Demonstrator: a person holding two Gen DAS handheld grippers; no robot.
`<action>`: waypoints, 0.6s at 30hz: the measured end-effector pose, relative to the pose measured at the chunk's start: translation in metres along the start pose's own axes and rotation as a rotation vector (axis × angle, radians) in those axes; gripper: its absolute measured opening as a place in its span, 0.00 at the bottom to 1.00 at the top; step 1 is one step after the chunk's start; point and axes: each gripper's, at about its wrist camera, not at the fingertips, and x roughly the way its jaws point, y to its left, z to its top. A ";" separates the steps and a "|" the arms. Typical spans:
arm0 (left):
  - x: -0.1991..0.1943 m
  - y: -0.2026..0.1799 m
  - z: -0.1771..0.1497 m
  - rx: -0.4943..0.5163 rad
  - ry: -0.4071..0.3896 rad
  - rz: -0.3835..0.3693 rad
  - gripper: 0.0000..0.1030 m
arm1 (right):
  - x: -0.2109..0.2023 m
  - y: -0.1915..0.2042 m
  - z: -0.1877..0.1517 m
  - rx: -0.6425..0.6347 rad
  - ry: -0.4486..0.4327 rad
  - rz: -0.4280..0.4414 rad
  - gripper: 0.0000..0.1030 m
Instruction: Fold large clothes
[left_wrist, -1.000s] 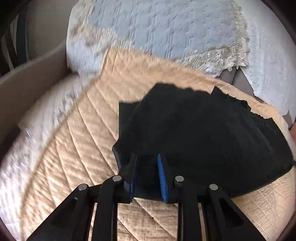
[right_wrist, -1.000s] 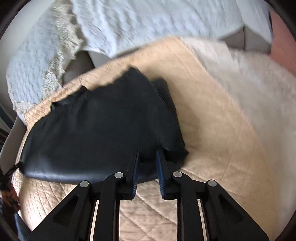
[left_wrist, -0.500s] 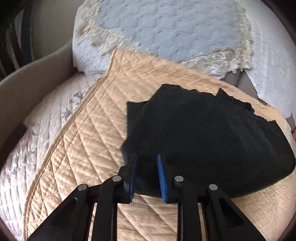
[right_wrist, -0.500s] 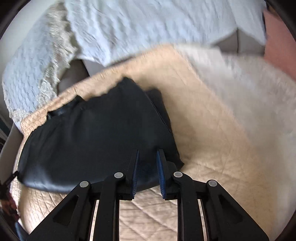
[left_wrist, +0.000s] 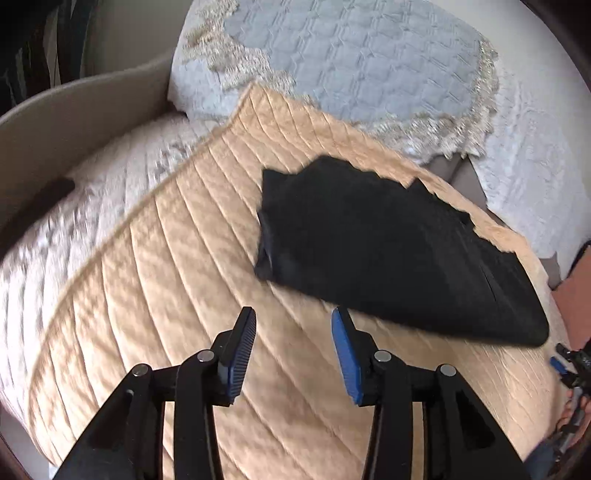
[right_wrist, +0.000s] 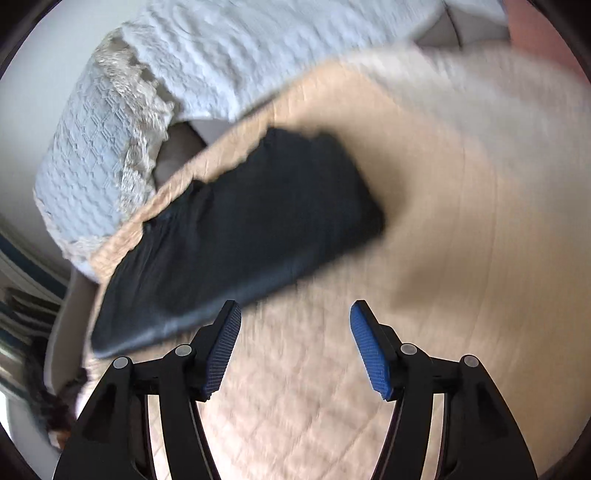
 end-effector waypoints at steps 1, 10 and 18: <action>0.001 0.000 -0.006 -0.017 0.014 -0.011 0.45 | 0.003 -0.004 -0.006 0.019 0.015 0.006 0.61; 0.034 0.002 0.013 -0.177 0.034 -0.053 0.59 | 0.018 -0.019 0.026 0.146 -0.080 0.076 0.62; 0.065 0.013 0.040 -0.324 0.010 -0.043 0.60 | 0.034 -0.030 0.055 0.236 -0.126 0.067 0.62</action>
